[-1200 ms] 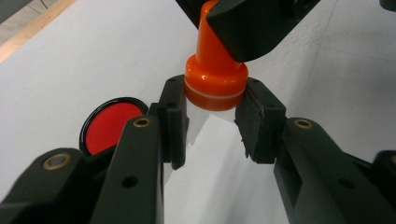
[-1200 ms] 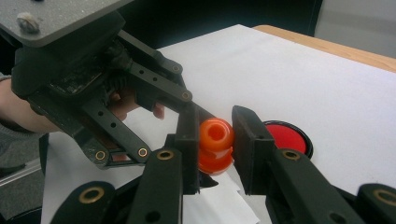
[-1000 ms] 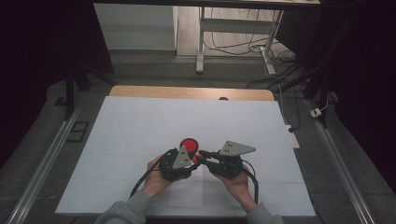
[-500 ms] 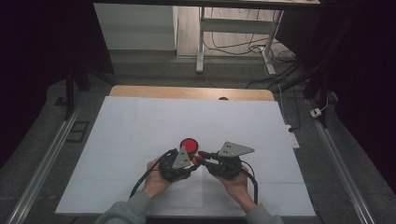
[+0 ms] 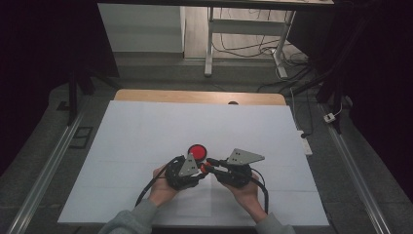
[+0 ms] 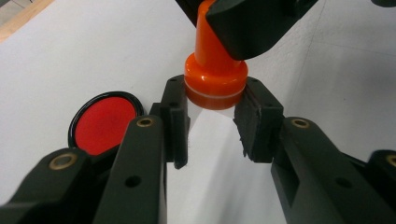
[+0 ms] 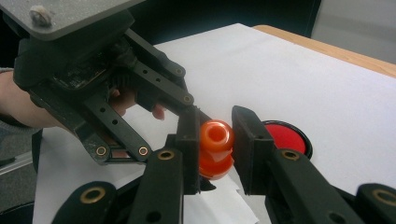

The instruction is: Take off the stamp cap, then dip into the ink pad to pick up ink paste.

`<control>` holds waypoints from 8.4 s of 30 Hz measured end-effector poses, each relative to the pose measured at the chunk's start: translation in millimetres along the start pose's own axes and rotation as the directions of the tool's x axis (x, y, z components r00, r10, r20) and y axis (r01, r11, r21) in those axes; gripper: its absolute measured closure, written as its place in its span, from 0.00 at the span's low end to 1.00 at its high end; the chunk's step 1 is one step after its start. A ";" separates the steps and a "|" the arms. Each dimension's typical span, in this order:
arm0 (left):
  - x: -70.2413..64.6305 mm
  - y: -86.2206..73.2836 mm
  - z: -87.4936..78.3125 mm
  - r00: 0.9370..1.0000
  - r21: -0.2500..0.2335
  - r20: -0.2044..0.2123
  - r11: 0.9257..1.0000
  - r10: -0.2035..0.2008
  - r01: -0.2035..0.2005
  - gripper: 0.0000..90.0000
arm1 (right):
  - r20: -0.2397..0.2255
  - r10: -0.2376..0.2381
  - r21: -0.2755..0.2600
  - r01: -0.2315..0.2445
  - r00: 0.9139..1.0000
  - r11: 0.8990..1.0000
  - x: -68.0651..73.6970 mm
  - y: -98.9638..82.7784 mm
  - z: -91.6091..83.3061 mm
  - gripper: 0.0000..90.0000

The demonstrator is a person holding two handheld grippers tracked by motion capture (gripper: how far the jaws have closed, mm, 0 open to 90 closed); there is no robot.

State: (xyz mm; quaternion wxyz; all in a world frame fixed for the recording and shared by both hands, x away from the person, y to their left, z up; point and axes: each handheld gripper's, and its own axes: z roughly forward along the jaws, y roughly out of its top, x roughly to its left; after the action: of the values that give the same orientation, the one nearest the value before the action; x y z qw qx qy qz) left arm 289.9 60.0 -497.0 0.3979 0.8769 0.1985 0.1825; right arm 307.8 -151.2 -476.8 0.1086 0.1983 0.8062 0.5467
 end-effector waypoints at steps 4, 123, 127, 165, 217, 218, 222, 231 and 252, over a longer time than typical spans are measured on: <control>-0.4 -0.2 0.1 1.000 0.003 -0.003 1.000 0.006 -0.006 0.73 | 0.002 0.000 -0.003 0.000 1.000 1.000 0.4 -0.2 0.4 0.81; 36.2 -58.4 -81.0 0.968 -0.102 -0.045 0.965 -0.246 0.240 0.73 | 0.066 0.034 -0.079 -0.029 0.997 0.996 -17.5 -3.3 -20.5 0.81; 34.6 -68.3 -88.0 0.961 -0.098 -0.068 0.961 -0.266 0.259 0.73 | 0.065 0.037 -0.079 -0.032 0.997 0.996 -21.1 -4.4 -22.8 0.81; 34.0 -104.0 -110.9 0.945 -0.111 -0.094 0.947 -0.312 0.302 0.73 | 0.077 0.006 -0.067 -0.001 0.997 0.998 -19.7 -4.8 -20.7 0.81; 35.8 -106.1 -104.4 0.944 -0.072 -0.065 0.945 -0.324 0.320 0.73 | 0.077 0.025 0.051 -0.029 0.997 0.998 -39.7 3.1 45.9 0.81; 35.7 -106.1 -104.2 0.944 -0.072 -0.065 0.945 -0.325 0.320 0.73 | 0.077 0.025 0.051 -0.029 0.997 0.998 -40.3 3.1 47.3 0.81; 35.6 -105.8 -103.3 0.944 -0.067 -0.060 0.945 -0.324 0.320 0.73 | 0.076 0.027 0.062 -0.032 0.997 0.998 -42.8 2.8 52.7 0.81; 34.9 -105.4 -102.5 0.945 -0.066 -0.061 0.946 -0.320 0.317 0.73 | 0.070 0.027 0.071 -0.032 0.997 0.997 -45.7 4.8 64.7 0.81; 34.8 -105.6 -103.2 0.945 -0.064 -0.061 0.947 -0.320 0.316 0.73 | 0.087 0.023 0.128 -0.034 0.996 0.991 -55.0 3.0 87.9 0.81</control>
State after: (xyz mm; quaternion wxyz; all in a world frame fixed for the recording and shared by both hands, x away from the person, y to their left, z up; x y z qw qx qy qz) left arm 248.9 205.6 -509.1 0.4381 0.8154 0.3464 0.1523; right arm 392.2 -100.6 -509.6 0.1218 0.2396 0.8316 0.4860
